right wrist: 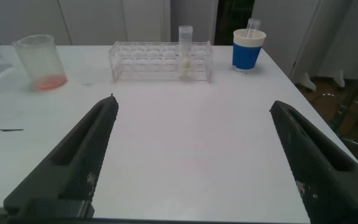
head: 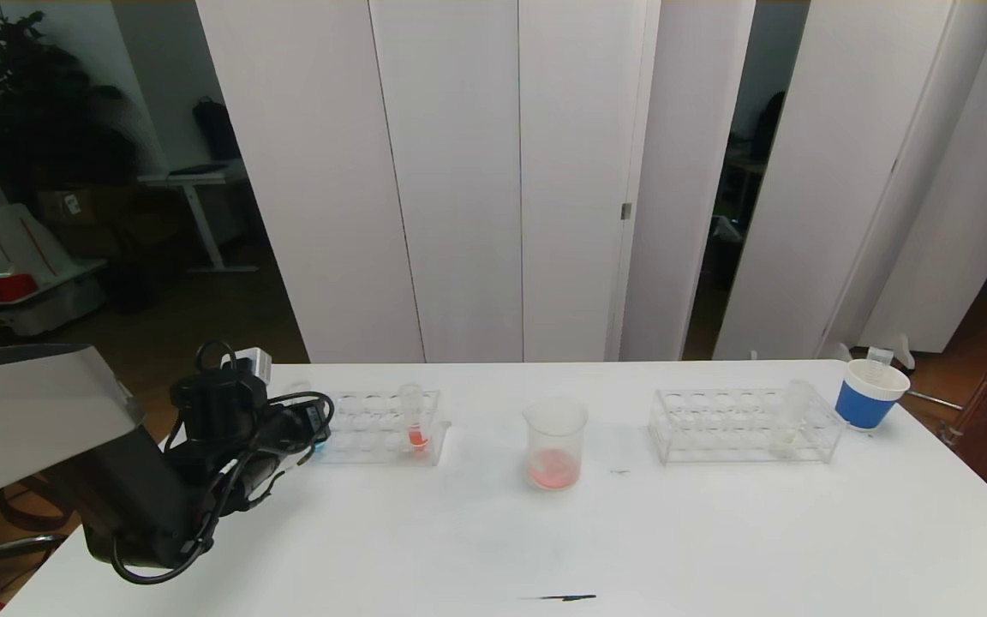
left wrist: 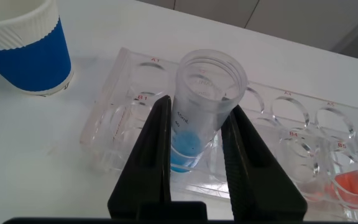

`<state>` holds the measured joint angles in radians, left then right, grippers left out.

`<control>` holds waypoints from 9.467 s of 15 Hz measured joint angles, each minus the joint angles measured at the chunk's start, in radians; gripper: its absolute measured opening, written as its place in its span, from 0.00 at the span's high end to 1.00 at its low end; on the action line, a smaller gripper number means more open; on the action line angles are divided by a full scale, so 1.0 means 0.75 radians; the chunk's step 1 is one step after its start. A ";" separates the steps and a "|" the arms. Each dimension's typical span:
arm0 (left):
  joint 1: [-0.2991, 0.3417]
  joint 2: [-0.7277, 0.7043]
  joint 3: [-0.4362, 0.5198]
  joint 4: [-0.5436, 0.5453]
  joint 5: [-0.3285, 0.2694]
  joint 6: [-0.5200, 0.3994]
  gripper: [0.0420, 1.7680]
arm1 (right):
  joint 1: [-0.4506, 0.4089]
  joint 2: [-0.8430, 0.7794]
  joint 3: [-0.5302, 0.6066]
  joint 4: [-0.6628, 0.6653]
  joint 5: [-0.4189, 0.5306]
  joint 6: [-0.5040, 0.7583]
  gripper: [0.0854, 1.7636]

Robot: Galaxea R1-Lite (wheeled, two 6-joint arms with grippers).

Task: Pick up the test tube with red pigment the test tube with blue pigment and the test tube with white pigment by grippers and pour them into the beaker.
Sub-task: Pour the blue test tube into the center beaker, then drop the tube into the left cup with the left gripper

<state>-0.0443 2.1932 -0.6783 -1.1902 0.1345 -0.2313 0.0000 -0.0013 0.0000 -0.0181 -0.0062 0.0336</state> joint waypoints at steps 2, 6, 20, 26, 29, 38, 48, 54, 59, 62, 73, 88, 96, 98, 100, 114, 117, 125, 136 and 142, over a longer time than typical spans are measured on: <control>-0.001 -0.012 0.003 -0.001 -0.003 0.000 0.69 | 0.000 0.000 0.000 0.001 0.001 0.000 0.01; -0.003 -0.073 0.007 0.030 -0.006 0.004 0.69 | 0.000 0.000 0.000 0.001 0.000 0.000 0.01; -0.010 -0.453 -0.075 0.396 -0.043 0.075 0.69 | 0.000 0.000 0.000 0.000 0.001 -0.001 0.01; -0.036 -0.633 -0.233 0.740 -0.166 0.092 0.69 | 0.000 0.000 0.000 0.001 0.001 -0.001 0.01; -0.088 -0.696 -0.338 0.897 -0.248 0.099 0.69 | 0.000 0.001 0.000 0.000 0.001 0.000 0.01; -0.366 -0.690 -0.543 1.039 -0.460 0.198 0.69 | 0.000 0.000 0.000 0.000 0.001 0.000 0.01; -0.509 -0.417 -0.756 1.012 -0.577 0.614 0.69 | 0.000 0.000 0.000 0.001 0.001 -0.001 0.01; -0.513 -0.262 -0.811 0.842 -0.624 0.976 0.69 | 0.000 0.000 0.000 0.000 0.000 0.000 0.01; -0.493 -0.188 -0.817 0.812 -0.687 1.313 0.69 | 0.000 0.000 0.000 0.001 0.001 0.000 0.01; -0.476 -0.169 -0.822 0.820 -0.686 1.519 0.69 | 0.000 0.000 0.000 0.000 0.001 -0.001 0.01; -0.493 -0.092 -0.842 0.708 -0.495 1.800 0.69 | 0.000 0.000 0.000 0.001 0.000 -0.001 0.01; -0.550 -0.018 -0.745 0.485 -0.357 2.003 0.69 | 0.000 0.000 0.000 0.001 0.000 -0.001 0.01; -0.572 0.001 -0.727 0.365 -0.332 2.079 0.69 | 0.000 0.000 0.000 0.000 0.001 0.000 0.01; -0.580 0.011 -0.716 0.344 -0.325 2.090 0.69 | 0.000 0.000 0.000 0.001 0.000 -0.001 0.01; -0.584 0.024 -0.714 0.304 -0.323 2.110 0.69 | 0.000 0.000 0.000 0.000 0.001 0.000 0.01; -0.619 0.064 -0.655 0.147 -0.324 2.185 0.69 | 0.000 0.000 0.000 0.001 0.000 0.000 0.01; -0.622 0.065 -0.653 0.122 -0.323 2.195 0.69 | 0.000 0.000 0.000 0.000 0.001 -0.001 0.01; -0.632 0.092 -0.662 0.078 -0.313 2.202 0.69 | 0.000 0.000 0.000 0.001 0.000 0.000 0.01; -0.630 0.092 -0.666 0.053 -0.316 2.239 0.69 | 0.000 0.000 0.000 0.000 0.000 -0.001 0.01; -0.630 0.092 -0.668 0.032 -0.316 2.273 0.69 | 0.000 0.000 0.000 0.000 0.001 0.000 0.01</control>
<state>-0.5170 2.2619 -1.1791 -1.1660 -0.1023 1.4738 0.0000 -0.0013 0.0000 -0.0181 -0.0057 0.0336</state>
